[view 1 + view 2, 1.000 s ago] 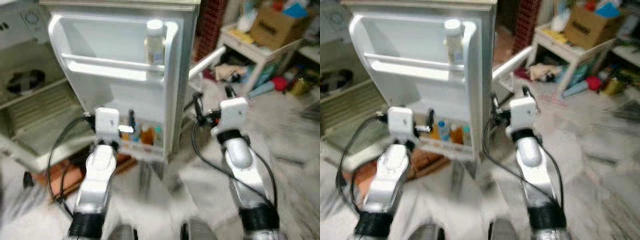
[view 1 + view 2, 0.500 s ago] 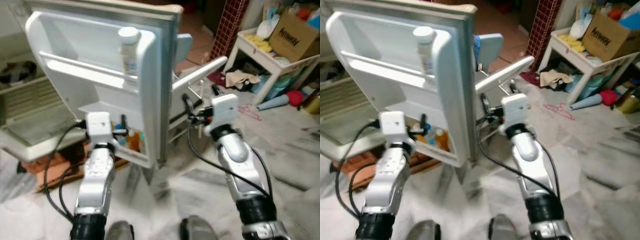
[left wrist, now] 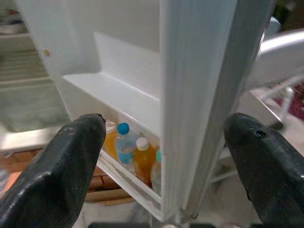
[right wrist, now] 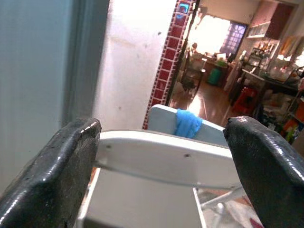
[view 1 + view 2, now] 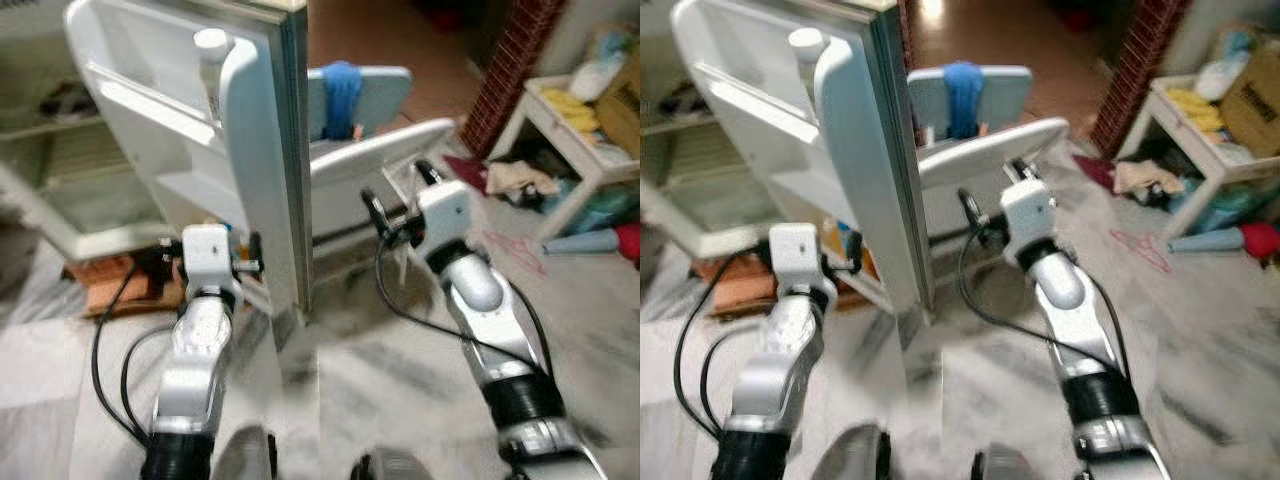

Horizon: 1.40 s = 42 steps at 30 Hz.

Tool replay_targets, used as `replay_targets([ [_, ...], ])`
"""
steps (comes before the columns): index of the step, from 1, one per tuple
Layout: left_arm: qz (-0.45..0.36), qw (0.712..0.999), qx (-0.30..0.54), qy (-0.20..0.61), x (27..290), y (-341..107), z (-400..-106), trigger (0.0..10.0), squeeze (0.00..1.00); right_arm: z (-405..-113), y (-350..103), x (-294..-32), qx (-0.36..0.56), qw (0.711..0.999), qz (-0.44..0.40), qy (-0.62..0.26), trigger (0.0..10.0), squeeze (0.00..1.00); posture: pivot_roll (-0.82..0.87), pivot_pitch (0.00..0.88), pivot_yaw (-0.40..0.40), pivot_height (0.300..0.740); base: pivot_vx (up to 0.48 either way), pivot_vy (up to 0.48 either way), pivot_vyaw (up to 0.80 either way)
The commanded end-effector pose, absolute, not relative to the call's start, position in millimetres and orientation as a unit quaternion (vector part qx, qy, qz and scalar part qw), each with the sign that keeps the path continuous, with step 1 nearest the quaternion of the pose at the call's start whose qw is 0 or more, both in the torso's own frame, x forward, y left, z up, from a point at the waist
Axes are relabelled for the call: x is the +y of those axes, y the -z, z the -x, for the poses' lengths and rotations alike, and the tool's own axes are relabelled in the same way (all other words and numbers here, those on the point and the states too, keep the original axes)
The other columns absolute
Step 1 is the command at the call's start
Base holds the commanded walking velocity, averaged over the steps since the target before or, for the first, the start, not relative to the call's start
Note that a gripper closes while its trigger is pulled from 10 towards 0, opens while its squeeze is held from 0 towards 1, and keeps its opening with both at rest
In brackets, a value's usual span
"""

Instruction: Restocking fridge

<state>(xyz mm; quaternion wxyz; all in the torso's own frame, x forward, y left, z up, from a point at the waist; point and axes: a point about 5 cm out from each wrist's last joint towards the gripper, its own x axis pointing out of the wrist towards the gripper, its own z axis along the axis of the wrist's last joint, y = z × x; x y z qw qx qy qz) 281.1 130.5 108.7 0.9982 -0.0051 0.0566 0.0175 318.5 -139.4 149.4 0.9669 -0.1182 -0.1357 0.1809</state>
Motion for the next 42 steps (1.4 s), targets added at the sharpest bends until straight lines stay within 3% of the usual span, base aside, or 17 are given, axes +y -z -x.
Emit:
replay_targets([
  [1, 0.002, 0.998, 0.058, -0.039, 141.7, -108.4, -280.3, 10.0, 0.0, -322.5, -158.0, -128.2, -0.155, 0.961, 0.115, -0.196, 10.0, 0.0, 0.08, 0.098, 0.007, 0.74, 0.0, 0.0, 0.79],
  [6, -0.004, 0.998, 0.039, -0.042, 148.7, -113.1, -281.3, 10.0, 0.0, -322.6, -157.0, -126.4, -0.159, 0.96, 0.116, -0.2, 10.0, 0.0, 0.08, 0.099, 0.007, 0.74, 0.0, 0.0, 0.79],
  [9, -0.075, 0.997, 0.016, -0.019, 154.6, -116.9, -276.3, 10.0, 0.0, -319.1, -150.7, -125.7, -0.153, 0.96, 0.117, -0.201, 10.0, 0.0, 0.08, 0.101, 0.005, 0.74, 0.0, 0.0, 0.79],
  [15, -0.069, 0.996, 0.039, -0.034, 173.9, -106.6, -260.3, 10.0, 0.0, -308.6, -138.3, -137.5, -0.123, 0.976, 0.083, -0.159, 10.0, 0.0, 0.08, 0.103, -0.001, 0.74, 0.0, 0.0, 0.77],
  [27, -0.073, 0.996, 0.041, -0.033, 180.8, -102.6, -255.4, 10.0, 0.0, -275.1, -113.4, -145.2, -0.067, 0.995, 0.023, -0.075, 10.0, 0.0, 0.08, 0.098, -0.003, 0.74, 0.218, 0.0, 0.0],
  [42, -0.064, 0.997, 0.036, -0.011, 172.5, -102.5, -256.7, 10.0, 0.0, -284.0, -122.5, -146.3, -0.064, 0.997, 0.006, -0.044, 10.0, 0.0, 0.08, 0.099, -0.011, 0.74, 0.3, 0.0, 0.0],
])
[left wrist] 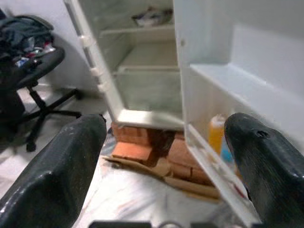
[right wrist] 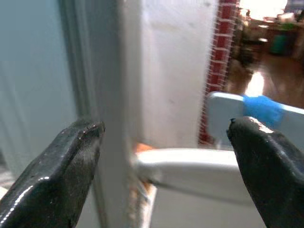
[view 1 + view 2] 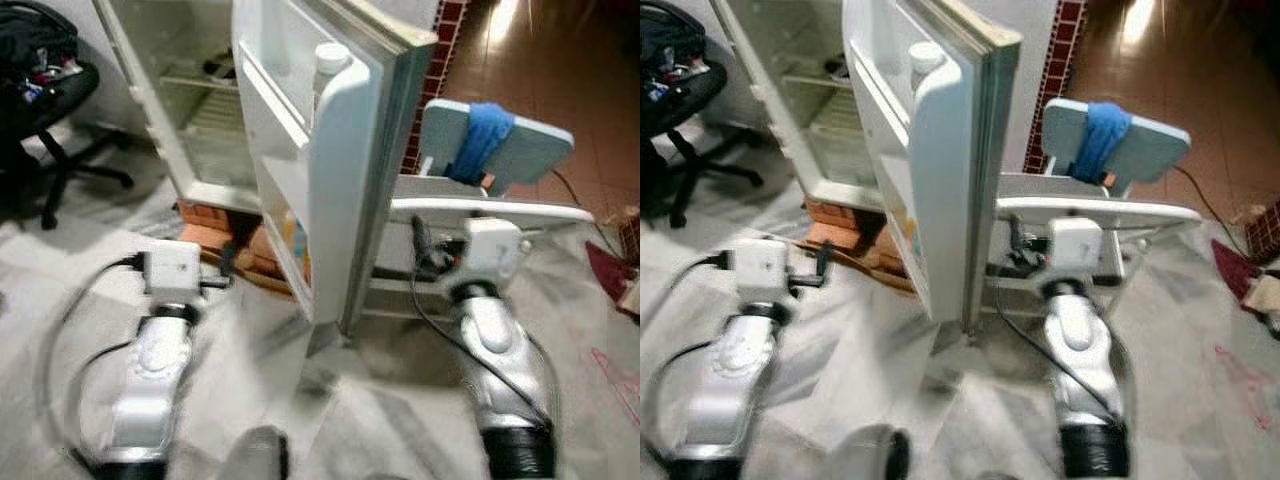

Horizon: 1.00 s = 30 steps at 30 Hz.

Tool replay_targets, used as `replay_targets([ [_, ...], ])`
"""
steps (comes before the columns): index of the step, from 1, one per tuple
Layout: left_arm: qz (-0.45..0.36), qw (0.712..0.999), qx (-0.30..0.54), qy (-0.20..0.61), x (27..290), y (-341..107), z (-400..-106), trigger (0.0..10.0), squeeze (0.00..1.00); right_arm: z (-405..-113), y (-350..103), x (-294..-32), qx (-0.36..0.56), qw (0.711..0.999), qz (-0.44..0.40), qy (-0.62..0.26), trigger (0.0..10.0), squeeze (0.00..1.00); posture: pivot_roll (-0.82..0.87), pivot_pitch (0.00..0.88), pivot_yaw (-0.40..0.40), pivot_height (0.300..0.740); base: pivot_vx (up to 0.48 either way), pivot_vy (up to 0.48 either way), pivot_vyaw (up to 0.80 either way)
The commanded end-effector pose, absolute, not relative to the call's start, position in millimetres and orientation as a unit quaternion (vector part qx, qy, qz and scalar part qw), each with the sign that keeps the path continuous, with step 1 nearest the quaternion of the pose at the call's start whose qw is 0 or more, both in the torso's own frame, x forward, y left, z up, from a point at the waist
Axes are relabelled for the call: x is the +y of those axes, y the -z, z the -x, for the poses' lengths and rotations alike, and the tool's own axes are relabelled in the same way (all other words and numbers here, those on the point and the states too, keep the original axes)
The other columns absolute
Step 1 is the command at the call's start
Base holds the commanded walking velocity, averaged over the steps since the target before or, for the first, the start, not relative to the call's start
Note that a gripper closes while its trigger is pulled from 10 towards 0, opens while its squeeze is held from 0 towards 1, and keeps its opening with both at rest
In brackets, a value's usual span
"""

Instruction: Restocking fridge

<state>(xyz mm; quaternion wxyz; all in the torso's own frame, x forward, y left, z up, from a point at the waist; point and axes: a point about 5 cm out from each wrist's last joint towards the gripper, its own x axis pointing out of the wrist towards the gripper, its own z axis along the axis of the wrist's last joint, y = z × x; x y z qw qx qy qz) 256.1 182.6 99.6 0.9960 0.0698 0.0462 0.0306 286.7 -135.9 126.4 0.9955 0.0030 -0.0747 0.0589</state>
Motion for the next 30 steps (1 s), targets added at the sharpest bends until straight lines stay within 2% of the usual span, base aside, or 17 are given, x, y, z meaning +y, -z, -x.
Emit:
replay_targets([
  [1, -0.066, 0.997, 0.034, -0.009, 171.9, -102.8, -256.6, 10.0, 0.0, -284.2, -122.7, -146.1, -0.064, 0.997, 0.006, -0.045, 10.0, 0.0, 0.08, 0.099, -0.011, 0.74, 0.0, 0.0, 0.0],
  [5, -0.061, 0.996, 0.057, -0.029, 177.3, -97.2, -255.4, 10.0, 0.0, -288.4, -128.7, -144.4, -0.078, 0.995, 0.012, -0.058, 10.0, 0.0, 0.08, 0.102, -0.011, 0.74, 0.0, 0.0, 0.0],
  [13, -0.061, 0.994, 0.086, -0.021, 180.0, -87.7, -254.2, 10.0, 0.0, -304.2, -140.9, -139.4, -0.096, 0.993, 0.016, -0.062, 10.0, 0.0, 0.09, 0.105, -0.011, 0.74, 0.0, 0.0, 0.8],
  [20, -0.059, 0.995, 0.084, -0.012, 178.6, -87.5, -254.2, 10.0, 0.0, -324.9, -149.4, -122.5, -0.105, 0.991, 0.016, -0.083, 10.0, 0.0, 0.1, 0.103, -0.009, 0.74, 0.0, 0.0, 0.69],
  [30, -0.06, 0.994, 0.086, -0.012, 180.0, -86.9, -253.7, 10.0, 0.0, -337.4, -155.9, -116.8, -0.109, 0.991, 0.006, -0.083, 10.0, 0.0, 0.11, 0.104, -0.008, 0.74, 0.0, 0.0, 0.0],
])
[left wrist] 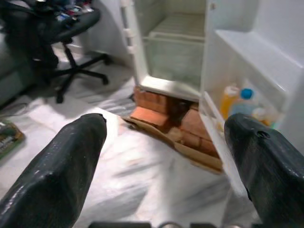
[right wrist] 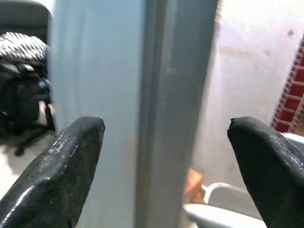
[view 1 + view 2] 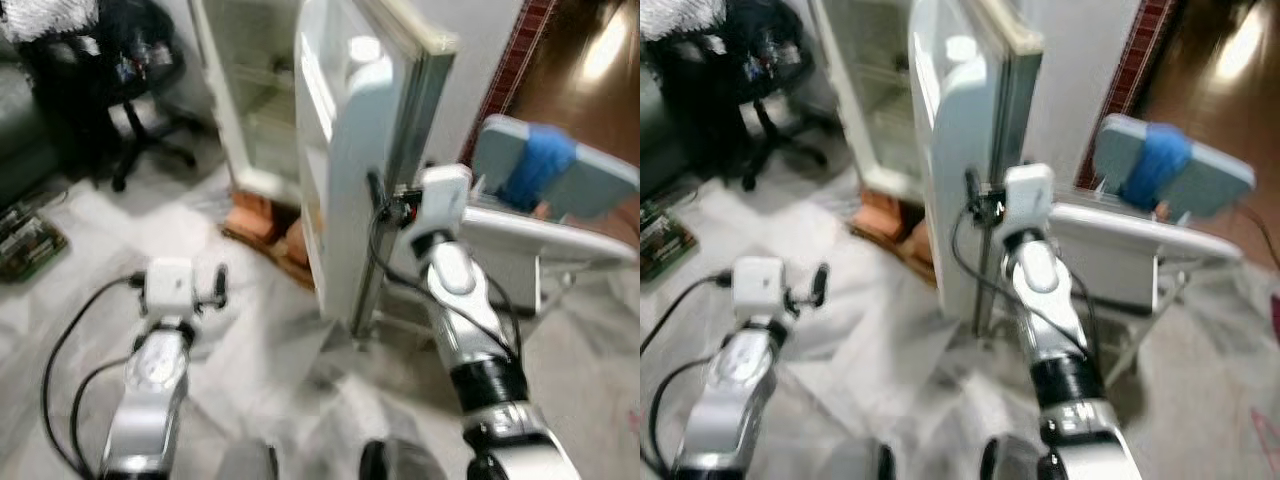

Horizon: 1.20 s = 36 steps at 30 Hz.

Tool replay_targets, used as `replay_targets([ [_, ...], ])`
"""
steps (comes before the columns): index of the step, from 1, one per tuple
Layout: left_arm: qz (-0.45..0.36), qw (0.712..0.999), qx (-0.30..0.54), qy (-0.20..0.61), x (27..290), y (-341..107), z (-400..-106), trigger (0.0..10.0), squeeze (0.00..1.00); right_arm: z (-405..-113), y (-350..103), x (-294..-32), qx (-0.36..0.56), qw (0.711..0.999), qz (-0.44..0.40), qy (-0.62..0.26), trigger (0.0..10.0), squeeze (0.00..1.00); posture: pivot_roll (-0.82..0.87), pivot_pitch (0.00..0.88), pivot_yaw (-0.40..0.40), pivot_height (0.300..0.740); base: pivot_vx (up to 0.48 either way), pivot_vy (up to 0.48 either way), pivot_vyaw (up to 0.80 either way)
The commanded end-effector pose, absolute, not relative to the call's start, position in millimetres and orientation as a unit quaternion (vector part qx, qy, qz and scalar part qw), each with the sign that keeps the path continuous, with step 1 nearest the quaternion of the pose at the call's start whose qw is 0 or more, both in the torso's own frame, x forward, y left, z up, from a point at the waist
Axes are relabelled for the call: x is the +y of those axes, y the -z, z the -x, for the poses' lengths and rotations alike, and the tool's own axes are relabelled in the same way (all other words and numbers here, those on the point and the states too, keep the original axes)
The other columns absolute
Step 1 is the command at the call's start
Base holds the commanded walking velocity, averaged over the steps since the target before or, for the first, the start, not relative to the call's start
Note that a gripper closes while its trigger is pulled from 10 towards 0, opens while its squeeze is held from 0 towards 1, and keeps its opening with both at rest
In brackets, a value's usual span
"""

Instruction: Restocking fridge

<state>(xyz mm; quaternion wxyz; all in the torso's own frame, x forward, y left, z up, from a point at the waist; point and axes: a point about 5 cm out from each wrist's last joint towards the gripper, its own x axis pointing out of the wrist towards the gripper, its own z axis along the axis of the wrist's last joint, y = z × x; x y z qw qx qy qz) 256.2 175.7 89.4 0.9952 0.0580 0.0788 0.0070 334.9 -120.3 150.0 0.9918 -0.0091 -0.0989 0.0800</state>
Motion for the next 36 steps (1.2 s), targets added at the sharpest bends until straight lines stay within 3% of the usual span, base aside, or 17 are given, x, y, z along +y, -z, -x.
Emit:
replay_targets([
  [1, -0.06, 0.994, 0.087, -0.012, 180.1, -86.8, -253.7, 10.0, 0.0, -337.7, -155.8, -116.8, -0.109, 0.991, 0.005, -0.083, 10.0, 0.0, 0.11, 0.104, -0.008, 0.74, 0.0, 0.0, 0.0],
  [11, -0.061, 0.994, 0.089, -0.003, 177.8, -85.6, -254.5, 10.0, 0.0, -342.7, -155.9, -106.9, -0.1, 0.991, -0.018, -0.086, 10.0, 0.0, 0.11, 0.107, -0.002, 0.74, 0.0, 0.0, 0.0],
  [18, -0.062, 0.994, 0.088, 0.003, 175.8, -85.7, -254.8, 10.0, 0.0, -351.7, -173.5, -74.0, -0.102, 0.981, -0.085, -0.14, 10.0, 0.0, 0.12, 0.109, -0.006, 0.74, 0.0, 0.0, 0.0],
  [20, -0.063, 0.994, 0.087, 0.003, 175.6, -85.9, -254.6, 10.0, 0.0, -341.2, -183.4, -52.5, -0.098, 0.948, -0.166, -0.251, 10.0, 0.0, 0.13, 0.109, -0.008, 0.74, 0.0, 0.0, 0.0],
  [22, -0.062, 0.994, 0.086, 0.001, 176.2, -86.2, -254.1, 10.0, 0.0, -314.2, -195.6, -40.3, -0.102, 0.876, -0.229, -0.411, 10.0, 0.0, 0.12, 0.111, -0.01, 0.74, 0.0, 0.0, 0.0],
  [23, -0.062, 0.994, 0.086, 0.001, 176.2, -86.2, -254.1, 10.0, 0.0, -314.2, -195.6, -40.3, -0.102, 0.876, -0.229, -0.411, 10.0, 0.0, 0.12, 0.111, -0.01, 0.74, 0.0, 0.0, 0.0],
  [25, -0.061, 0.994, 0.086, 0.001, 176.4, -86.0, -253.7, 10.0, 0.0, -298.1, -192.1, -42.8, -0.087, 0.841, -0.232, -0.481, 10.0, 0.0, 0.12, 0.112, -0.011, 0.74, 0.0, 0.0, 0.0],
  [27, -0.06, 0.994, 0.088, 0.003, 175.8, -85.4, -253.8, 10.0, 0.0, -298.9, -181.7, -49.7, -0.076, 0.854, -0.21, -0.471, 10.0, 0.0, 0.12, 0.114, -0.01, 0.74, 0.0, 0.0, 0.0],
  [31, -0.058, 0.994, 0.09, 0.012, 172.4, -84.8, -258.0, 10.0, 0.0, -316.9, -135.4, -86.1, -0.028, 0.936, -0.119, -0.329, 10.0, 0.0, 0.11, 0.115, -0.003, 0.74, 0.0, 0.0, 0.0],
  [36, -0.057, 0.994, 0.087, 0.014, 171.5, -85.9, -259.2, 10.0, 0.0, -318.3, -130.1, -94.3, -0.024, 0.949, -0.106, -0.296, 10.0, 0.0, 0.11, 0.116, 0.0, 0.74, 0.0, 0.0, 0.0],
])
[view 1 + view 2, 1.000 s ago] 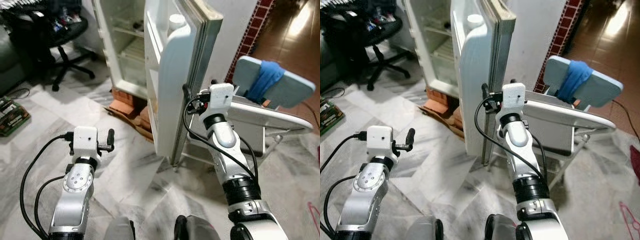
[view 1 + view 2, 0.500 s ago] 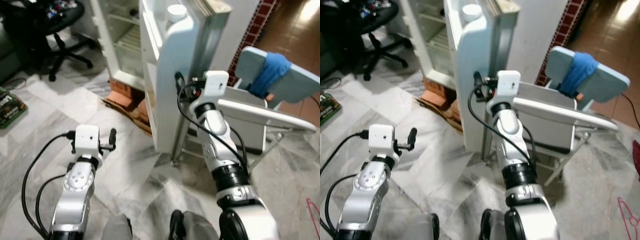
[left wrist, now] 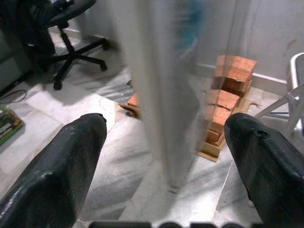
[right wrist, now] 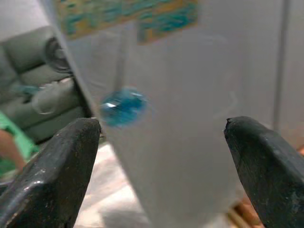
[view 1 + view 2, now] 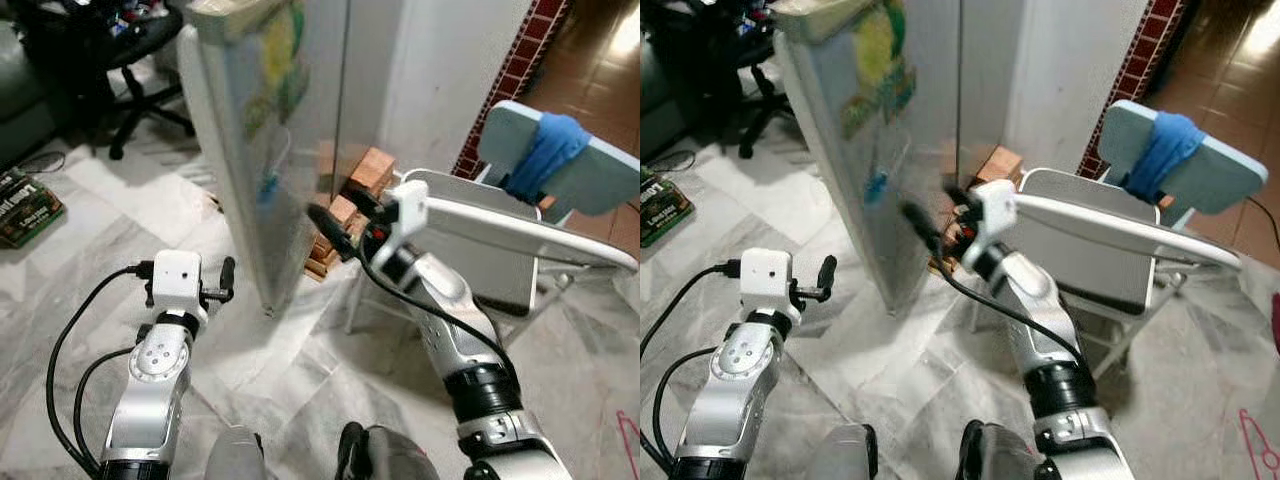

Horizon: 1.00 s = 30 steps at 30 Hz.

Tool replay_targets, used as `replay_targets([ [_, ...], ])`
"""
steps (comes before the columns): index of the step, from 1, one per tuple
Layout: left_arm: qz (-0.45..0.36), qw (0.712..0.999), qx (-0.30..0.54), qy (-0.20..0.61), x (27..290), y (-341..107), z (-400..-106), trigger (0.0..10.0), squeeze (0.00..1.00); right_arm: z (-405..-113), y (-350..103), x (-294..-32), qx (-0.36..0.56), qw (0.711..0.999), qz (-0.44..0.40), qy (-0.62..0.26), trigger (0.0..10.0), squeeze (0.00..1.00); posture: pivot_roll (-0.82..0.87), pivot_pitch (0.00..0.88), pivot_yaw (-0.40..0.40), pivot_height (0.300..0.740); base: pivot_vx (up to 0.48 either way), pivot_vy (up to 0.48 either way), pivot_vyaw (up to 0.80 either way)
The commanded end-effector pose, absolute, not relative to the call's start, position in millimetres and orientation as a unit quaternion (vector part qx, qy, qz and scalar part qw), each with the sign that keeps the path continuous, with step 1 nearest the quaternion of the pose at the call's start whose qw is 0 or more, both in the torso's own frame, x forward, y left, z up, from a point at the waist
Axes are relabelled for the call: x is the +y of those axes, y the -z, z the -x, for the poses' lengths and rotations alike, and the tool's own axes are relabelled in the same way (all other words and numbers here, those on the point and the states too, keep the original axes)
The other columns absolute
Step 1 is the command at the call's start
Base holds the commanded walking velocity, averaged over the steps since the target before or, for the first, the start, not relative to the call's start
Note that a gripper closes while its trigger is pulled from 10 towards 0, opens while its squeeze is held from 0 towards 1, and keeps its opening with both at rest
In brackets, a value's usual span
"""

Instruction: Restocking fridge

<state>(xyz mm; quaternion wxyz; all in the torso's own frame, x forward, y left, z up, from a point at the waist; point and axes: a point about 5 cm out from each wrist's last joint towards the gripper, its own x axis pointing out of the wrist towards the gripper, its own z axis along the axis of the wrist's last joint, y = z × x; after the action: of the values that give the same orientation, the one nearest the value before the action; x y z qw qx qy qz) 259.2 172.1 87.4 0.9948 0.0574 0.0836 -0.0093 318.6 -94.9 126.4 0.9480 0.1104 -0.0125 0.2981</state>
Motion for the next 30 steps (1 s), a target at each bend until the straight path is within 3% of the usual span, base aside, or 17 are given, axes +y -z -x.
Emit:
replay_targets([
  [1, -0.058, 0.995, 0.082, 0.019, 169.8, -87.5, -260.2, 10.0, 0.0, -316.9, -126.3, -104.7, -0.017, 0.964, -0.094, -0.248, 10.0, 0.0, 0.1, 0.116, 0.001, 0.74, 0.0, 0.0, 0.0],
  [10, -0.046, 0.995, 0.079, 0.029, 164.9, -88.9, -265.2, 10.0, 0.0, -302.2, -115.7, -120.7, -0.037, 0.987, -0.071, -0.139, 10.0, 0.0, 0.09, 0.11, 0.007, 0.74, 0.0, 0.35, 0.0],
  [30, -0.042, 0.996, 0.057, 0.046, 159.1, -93.7, -269.7, 10.0, 0.0, -306.9, -116.1, -133.2, -0.034, 0.993, -0.05, -0.099, 10.0, 0.0, 0.08, 0.096, 0.001, 0.74, 0.0, 0.474, -0.07],
])
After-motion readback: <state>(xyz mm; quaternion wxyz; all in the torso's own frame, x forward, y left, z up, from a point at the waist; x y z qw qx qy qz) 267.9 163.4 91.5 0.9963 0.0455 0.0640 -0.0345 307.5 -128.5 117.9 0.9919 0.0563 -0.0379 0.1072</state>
